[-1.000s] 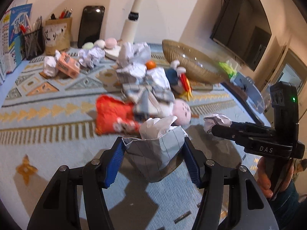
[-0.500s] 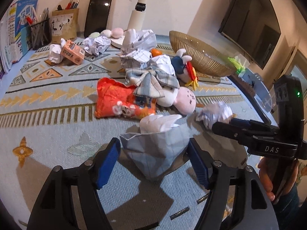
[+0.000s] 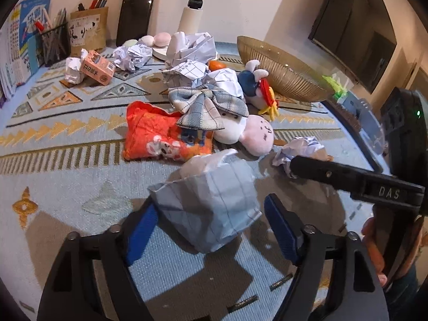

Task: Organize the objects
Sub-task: 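Carry both paper balls to the amber bowl and release them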

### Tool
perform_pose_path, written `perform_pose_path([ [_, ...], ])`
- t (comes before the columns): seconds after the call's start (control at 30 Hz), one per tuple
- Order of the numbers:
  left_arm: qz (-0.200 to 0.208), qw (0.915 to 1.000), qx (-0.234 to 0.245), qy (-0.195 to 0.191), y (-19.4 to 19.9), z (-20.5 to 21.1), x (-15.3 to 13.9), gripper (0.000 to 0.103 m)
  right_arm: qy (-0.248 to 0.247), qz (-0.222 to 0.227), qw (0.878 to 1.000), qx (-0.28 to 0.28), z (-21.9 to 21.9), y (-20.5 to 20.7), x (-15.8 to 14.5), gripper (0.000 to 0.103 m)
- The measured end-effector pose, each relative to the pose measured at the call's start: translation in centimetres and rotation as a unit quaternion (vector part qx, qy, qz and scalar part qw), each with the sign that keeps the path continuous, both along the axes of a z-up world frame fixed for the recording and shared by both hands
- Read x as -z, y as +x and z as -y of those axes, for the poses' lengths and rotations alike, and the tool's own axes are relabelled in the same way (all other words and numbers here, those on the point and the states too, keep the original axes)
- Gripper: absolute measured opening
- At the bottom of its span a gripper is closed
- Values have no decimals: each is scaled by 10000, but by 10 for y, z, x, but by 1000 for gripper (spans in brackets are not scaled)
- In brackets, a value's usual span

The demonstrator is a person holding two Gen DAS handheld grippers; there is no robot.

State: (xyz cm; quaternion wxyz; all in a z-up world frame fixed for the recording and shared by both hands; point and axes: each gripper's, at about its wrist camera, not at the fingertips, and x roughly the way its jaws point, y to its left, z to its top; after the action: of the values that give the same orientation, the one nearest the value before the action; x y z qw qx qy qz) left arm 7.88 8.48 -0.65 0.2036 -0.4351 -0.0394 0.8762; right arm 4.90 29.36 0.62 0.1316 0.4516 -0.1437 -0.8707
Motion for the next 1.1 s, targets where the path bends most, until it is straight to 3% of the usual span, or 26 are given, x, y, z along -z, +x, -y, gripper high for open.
perform_pose_path([
  [0.03,-18,10000,15,-51,0,-1,0,60,-36,-20,10000,10,-1,-1,0,58],
  [0.07,-21,10000,25,-43,0,-2,-1,57,-127,-45,9999,-57,-1,0,0,43],
  [0.1,-33,10000,36,-3,1,-2,-2,53,-141,-82,9998,-66,-1,2,-2,43],
  [0.2,-201,9997,16,145,8,0,-13,52,-62,-373,9993,51,-8,14,-15,43],
  [0.33,-704,9970,205,253,9,-15,-57,52,222,-997,9942,333,-31,25,-66,43],
  [0.5,-1362,9881,530,471,-27,-59,-130,52,610,-2045,9717,1010,-72,23,-152,43],
  [0.6,-1627,9829,670,549,-63,-91,-157,53,803,-2304,9569,1577,-98,4,-179,44],
  [0.67,-1541,9841,714,517,-97,-114,-159,53,911,-2174,9536,1874,-113,-21,-179,44],
  [0.8,-1195,9890,675,549,-144,-146,-138,53,881,-1589,9612,2075,-138,-74,-150,45],
  [0.87,-1096,9900,714,522,-159,-160,-125,58,854,-1361,9665,2003,-146,-89,-136,54],
  [0.93,-1140,9902,715,372,-169,-172,-115,82,936,-1273,9657,2062,-153,-99,-127,62],
  [1.0,-1069,9920,601,307,-176,-173,-107,85,1021,-1227,9629,2174,-156,-96,-122,62],
  [1.1,-844,9924,695,562,-174,-161,-107,85,830,-1257,9669,2059,-159,-80,-119,62],
])
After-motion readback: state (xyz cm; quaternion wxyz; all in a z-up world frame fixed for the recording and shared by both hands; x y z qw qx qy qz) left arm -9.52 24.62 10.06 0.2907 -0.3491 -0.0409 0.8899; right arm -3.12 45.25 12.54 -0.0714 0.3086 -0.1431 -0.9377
